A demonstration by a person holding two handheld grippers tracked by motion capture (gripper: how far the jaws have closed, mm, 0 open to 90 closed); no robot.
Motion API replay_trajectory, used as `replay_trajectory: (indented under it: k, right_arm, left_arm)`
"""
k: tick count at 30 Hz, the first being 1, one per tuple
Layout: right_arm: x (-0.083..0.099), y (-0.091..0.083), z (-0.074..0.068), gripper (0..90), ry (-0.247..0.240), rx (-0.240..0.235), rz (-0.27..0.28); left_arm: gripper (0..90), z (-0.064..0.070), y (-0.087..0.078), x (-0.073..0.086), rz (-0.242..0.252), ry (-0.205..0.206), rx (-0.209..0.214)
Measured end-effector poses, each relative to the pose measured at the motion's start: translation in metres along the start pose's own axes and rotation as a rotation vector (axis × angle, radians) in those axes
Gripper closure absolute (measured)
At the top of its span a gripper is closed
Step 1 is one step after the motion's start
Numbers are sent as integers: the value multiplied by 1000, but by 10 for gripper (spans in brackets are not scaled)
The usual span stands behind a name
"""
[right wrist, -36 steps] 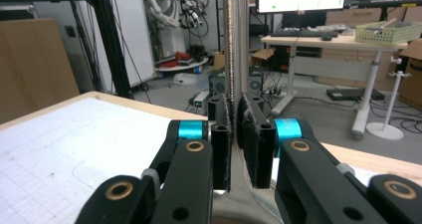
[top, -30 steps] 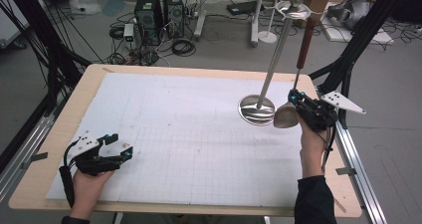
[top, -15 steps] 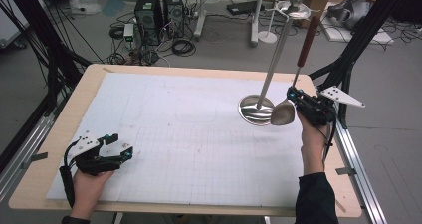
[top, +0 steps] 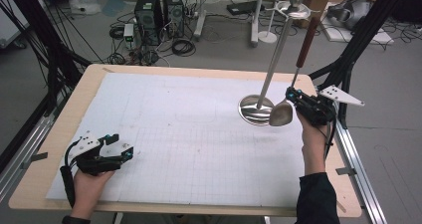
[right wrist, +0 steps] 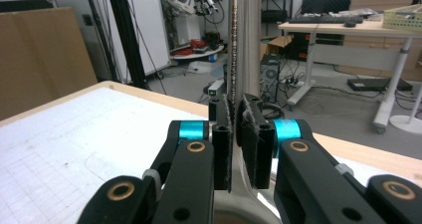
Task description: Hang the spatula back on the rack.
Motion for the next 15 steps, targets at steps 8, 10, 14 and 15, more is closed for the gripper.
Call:
replay_trajectory:
  k: [8, 10, 14, 15]
  right_arm:
    - [-4, 5, -1, 836, -5, 8, -12]
    - [-4, 6, 0, 834, -4, 7, -17]
    - [-3, 7, 0, 830, 0, 4, -19]
    - [-3, 8, 1, 828, -3, 5, -20]
  left_arm:
    - [206, 0, 0, 0, 0, 2, 0]
    - [206, -1, 0, 0, 1, 0, 1]
    - [206, -1, 0, 1, -5, -1, 2]
    - [206, -1, 0, 1, -5, -1, 2]
Point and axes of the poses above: each handheld gripper's, and its own axes: y roughly forward along the jaws, x roughly out of its underside, z roughly to its right, the point moved 4 cm from there along y, roughly forward along the jaws, and after that the axes turned 12 degrees about y, right-handed, at the moved point
